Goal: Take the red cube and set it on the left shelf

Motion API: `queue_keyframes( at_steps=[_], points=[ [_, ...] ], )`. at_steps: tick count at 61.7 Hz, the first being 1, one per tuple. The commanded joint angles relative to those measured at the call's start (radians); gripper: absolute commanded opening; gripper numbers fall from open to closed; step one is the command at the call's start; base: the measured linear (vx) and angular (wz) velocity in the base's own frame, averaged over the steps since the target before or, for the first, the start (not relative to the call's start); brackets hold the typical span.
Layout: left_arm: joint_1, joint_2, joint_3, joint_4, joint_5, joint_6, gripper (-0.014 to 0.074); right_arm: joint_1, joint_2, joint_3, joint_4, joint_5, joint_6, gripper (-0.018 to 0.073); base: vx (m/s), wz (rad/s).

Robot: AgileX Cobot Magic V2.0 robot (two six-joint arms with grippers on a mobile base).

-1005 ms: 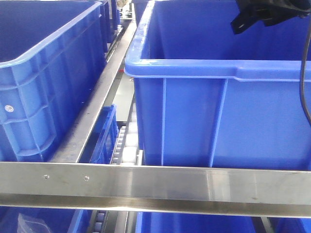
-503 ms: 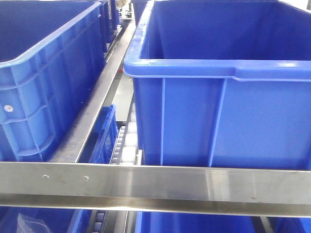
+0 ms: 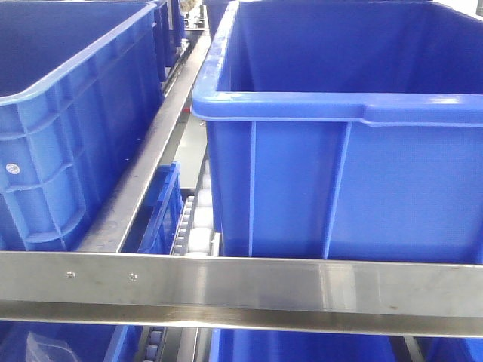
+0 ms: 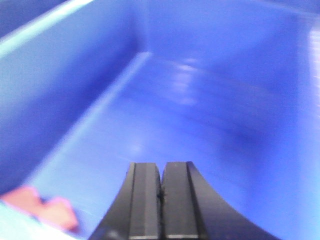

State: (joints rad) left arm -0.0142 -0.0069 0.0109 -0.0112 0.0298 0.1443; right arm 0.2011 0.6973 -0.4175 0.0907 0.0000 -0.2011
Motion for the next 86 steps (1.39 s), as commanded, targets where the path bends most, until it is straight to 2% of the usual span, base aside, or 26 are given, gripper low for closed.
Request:
queue_keyframes(
  at_steps=[1, 12, 19, 65, 73, 79, 86],
  points=[
    [-0.007, 0.0, 0.022, -0.005, -0.09, 0.001, 0.0106, -0.053, -0.091, 0.018, 0.001, -0.078, 0.0, 0.0057, 0.0, 0.0],
    [-0.007, 0.0, 0.022, -0.005, -0.09, 0.001, 0.0106, -0.138, -0.221, 0.072, 0.002, 0.0, 0.0, 0.0057, 0.0, 0.0],
    [-0.007, 0.0, 0.022, -0.005, -0.09, 0.001, 0.0106, -0.161, -0.241, 0.073, 0.002, 0.011, 0.0, 0.0057, 0.0, 0.0],
    [-0.007, 0.0, 0.022, -0.005, -0.09, 0.001, 0.0106, -0.16, -0.254, 0.079, 0.002, 0.011, 0.0, 0.0057, 0.0, 0.02],
    [-0.007, 0.0, 0.022, -0.005, -0.09, 0.001, 0.0106, -0.16, -0.296, 0.115, 0.01, -0.015, 0.002, 0.0057, 0.0, 0.0],
    [-0.007, 0.0, 0.022, -0.005, -0.09, 0.001, 0.0106, -0.16, -0.373, 0.176, 0.061, -0.064, 0.012, 0.0057, 0.01, -0.08],
    [-0.007, 0.0, 0.022, -0.005, -0.09, 0.001, 0.0106, -0.16, -0.48, 0.26, 0.069, -0.099, 0.012, 0.0057, 0.01, -0.06]
  ],
)
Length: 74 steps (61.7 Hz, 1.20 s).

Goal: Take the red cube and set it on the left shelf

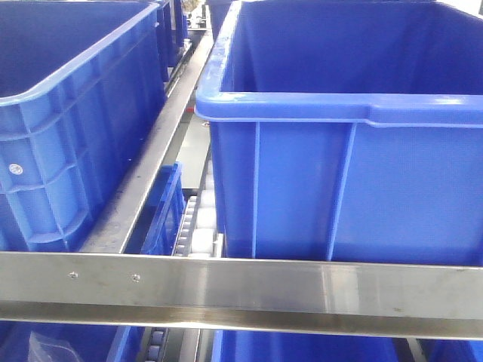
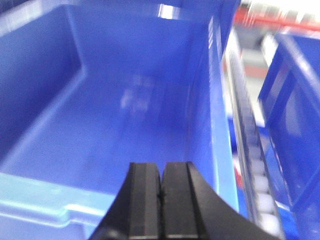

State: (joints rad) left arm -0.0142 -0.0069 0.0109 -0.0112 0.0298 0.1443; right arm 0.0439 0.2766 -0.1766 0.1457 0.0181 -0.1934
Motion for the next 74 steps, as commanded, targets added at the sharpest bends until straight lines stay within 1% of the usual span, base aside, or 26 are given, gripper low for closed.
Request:
queue_keyframes(
  at_steps=[1, 8, 16, 20, 26, 32, 60, 64, 67, 72, 74],
  points=[
    [-0.007, 0.0, 0.022, -0.005, -0.09, 0.001, 0.0106, -0.003, -0.072, 0.036, 0.014, -0.119, 0.005, 0.0057, 0.0, 0.0],
    [-0.007, 0.0, 0.022, -0.005, -0.09, 0.001, 0.0106, -0.003, -0.17, 0.114, 0.02, -0.12, 0.005, 0.0057, 0.0, 0.0],
    [-0.007, 0.0, 0.022, -0.005, -0.09, 0.001, 0.0106, -0.012, -0.268, 0.184, 0.051, -0.117, 0.005, 0.0057, 0.0, 0.0],
    [-0.007, 0.0, 0.022, -0.005, -0.09, 0.001, 0.0106, -0.03, -0.309, 0.181, 0.054, -0.048, 0.003, 0.0057, 0.0, 0.0],
    [-0.007, 0.0, 0.022, -0.005, -0.09, 0.001, 0.0106, -0.053, -0.306, 0.181, 0.055, 0.002, 0.004, 0.0057, 0.0, 0.0],
    [-0.007, 0.0, 0.022, -0.005, -0.09, 0.001, 0.0106, -0.057, -0.306, 0.181, 0.055, 0.024, 0.004, 0.0057, 0.0, 0.0],
    [-0.007, 0.0, 0.022, -0.005, -0.09, 0.001, 0.0106, -0.056, -0.305, 0.181, 0.055, -0.018, 0.014, 0.0057, 0.0, 0.0],
    [-0.007, 0.0, 0.022, -0.005, -0.09, 0.001, 0.0106, -0.056, -0.305, 0.181, 0.027, -0.018, 0.045, 0.0057, 0.0, 0.0],
    [-0.007, 0.0, 0.022, -0.005, -0.09, 0.001, 0.0106, -0.056, -0.305, 0.181, -0.022, -0.018, 0.08, 0.0057, 0.0, 0.0],
    [-0.007, 0.0, 0.022, -0.005, -0.09, 0.001, 0.0106, -0.056, -0.305, 0.181, -0.129, -0.018, 0.187, 0.0057, 0.0, 0.0],
    [-0.007, 0.0, 0.022, -0.005, -0.09, 0.001, 0.0106, -0.056, -0.305, 0.181, -0.159, -0.018, 0.225, 0.0057, 0.0, 0.0]
  ],
)
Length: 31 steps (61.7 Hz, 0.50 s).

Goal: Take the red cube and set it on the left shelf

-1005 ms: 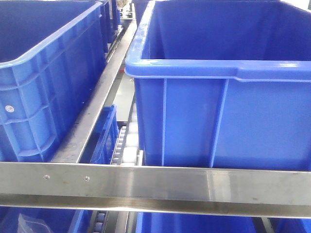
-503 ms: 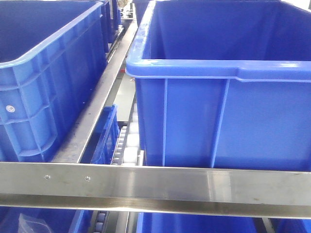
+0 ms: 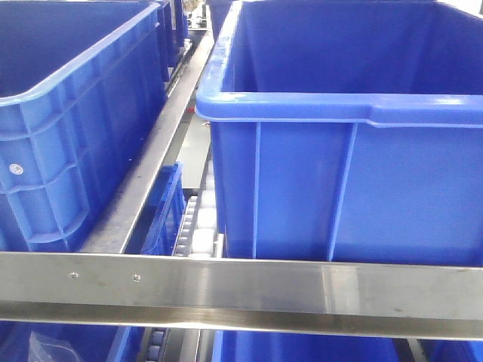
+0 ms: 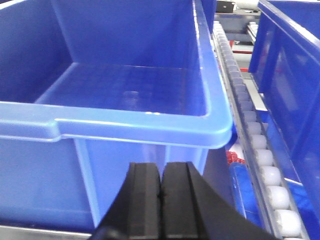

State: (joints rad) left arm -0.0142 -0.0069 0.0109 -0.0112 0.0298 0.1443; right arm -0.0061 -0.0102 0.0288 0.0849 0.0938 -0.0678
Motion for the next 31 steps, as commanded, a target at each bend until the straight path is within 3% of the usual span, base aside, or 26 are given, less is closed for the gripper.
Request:
queue_keyframes(
  at_steps=[1, 31],
  points=[
    [-0.007, 0.0, 0.022, -0.005, -0.09, 0.001, 0.0106, -0.006, -0.018, -0.025, -0.11, -0.094, 0.111, 0.0057, 0.0, 0.0],
    [-0.007, 0.0, 0.022, -0.005, -0.09, 0.001, 0.0106, -0.006, -0.018, -0.025, -0.139, -0.094, 0.138, 0.0057, 0.0, 0.0]
  ],
)
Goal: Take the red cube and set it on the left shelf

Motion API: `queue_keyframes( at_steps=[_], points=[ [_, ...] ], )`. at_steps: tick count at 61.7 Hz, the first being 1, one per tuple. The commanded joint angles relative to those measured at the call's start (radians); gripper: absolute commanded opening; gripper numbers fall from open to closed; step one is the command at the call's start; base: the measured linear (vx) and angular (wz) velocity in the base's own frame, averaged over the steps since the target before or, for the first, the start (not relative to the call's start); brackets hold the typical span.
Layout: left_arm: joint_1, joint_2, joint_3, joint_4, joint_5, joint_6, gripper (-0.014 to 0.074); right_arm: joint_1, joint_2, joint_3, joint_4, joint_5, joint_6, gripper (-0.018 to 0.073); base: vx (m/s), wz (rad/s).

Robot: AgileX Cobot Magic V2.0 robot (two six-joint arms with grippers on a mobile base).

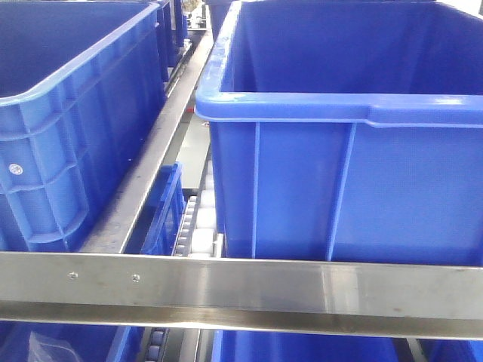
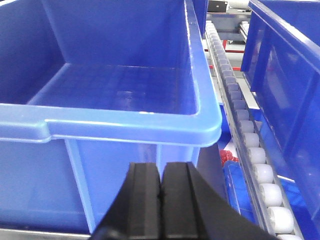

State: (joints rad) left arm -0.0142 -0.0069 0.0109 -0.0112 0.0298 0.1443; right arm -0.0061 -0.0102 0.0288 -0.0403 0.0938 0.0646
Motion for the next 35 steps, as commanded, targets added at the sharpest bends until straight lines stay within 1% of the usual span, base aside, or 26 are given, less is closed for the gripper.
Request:
queue_keyframes(
  at_steps=[1, 35],
  points=[
    [-0.007, 0.0, 0.022, -0.005, -0.09, 0.001, 0.0106, -0.006, -0.018, -0.025, -0.014, -0.094, 0.005, 0.0057, 0.0, 0.0],
    [-0.007, 0.0, 0.022, -0.005, -0.09, 0.001, 0.0106, -0.006, -0.018, -0.025, -0.014, -0.094, 0.005, 0.0057, 0.0, 0.0]
  ],
)
